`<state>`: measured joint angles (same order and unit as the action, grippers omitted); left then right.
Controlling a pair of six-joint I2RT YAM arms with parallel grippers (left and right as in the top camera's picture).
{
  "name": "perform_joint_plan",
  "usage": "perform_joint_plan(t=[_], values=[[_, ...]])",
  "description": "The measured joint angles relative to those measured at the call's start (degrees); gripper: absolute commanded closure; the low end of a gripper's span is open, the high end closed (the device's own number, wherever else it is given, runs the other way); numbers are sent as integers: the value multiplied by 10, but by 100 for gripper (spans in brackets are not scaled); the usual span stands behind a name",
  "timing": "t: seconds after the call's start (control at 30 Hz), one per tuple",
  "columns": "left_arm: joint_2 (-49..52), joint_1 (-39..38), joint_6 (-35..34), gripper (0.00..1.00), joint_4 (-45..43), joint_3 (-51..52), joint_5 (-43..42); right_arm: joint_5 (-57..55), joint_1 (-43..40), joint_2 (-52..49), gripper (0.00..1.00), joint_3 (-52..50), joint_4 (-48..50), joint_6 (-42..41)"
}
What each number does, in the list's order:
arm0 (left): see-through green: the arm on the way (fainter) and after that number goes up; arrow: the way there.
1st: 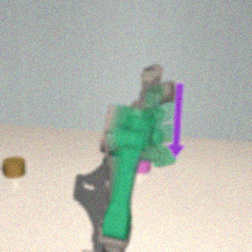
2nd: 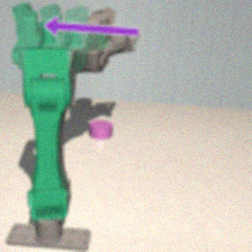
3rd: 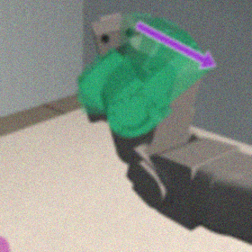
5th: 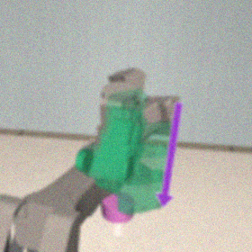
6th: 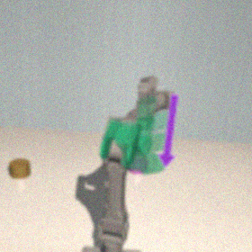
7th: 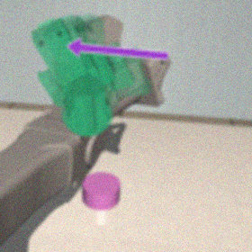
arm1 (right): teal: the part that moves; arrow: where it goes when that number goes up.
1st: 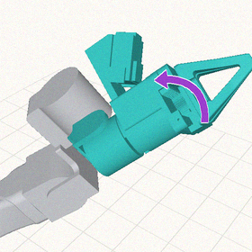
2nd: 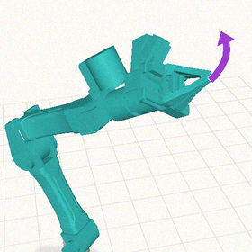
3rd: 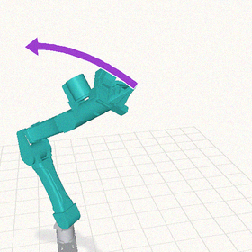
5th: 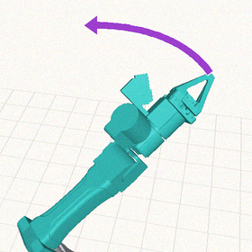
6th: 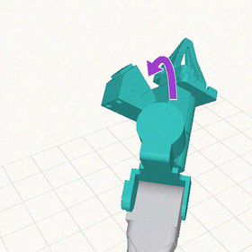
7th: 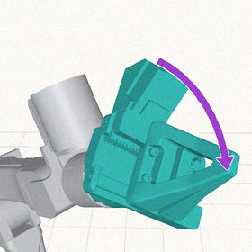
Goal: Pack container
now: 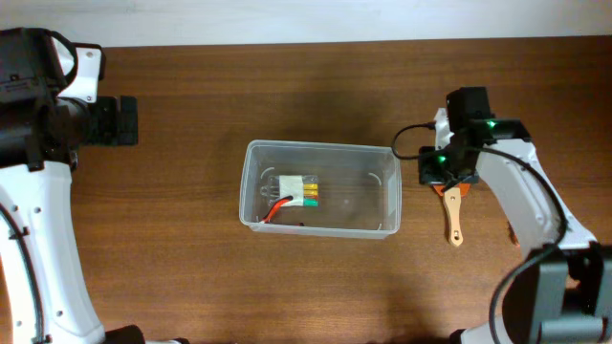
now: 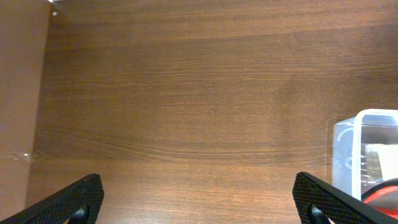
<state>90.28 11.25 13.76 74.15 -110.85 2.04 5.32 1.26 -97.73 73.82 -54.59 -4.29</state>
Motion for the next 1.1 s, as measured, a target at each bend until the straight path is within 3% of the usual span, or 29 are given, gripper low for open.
perform_joint_plan(t=[0.37, 1.1], values=[[14, 0, -1, 1, 0, 0, -14, 75, 1, -76, 96, 0, 4, 34], [14, 0, -1, 1, 0, 0, -15, 169, 19, -78, 95, 0, 51, 93]])
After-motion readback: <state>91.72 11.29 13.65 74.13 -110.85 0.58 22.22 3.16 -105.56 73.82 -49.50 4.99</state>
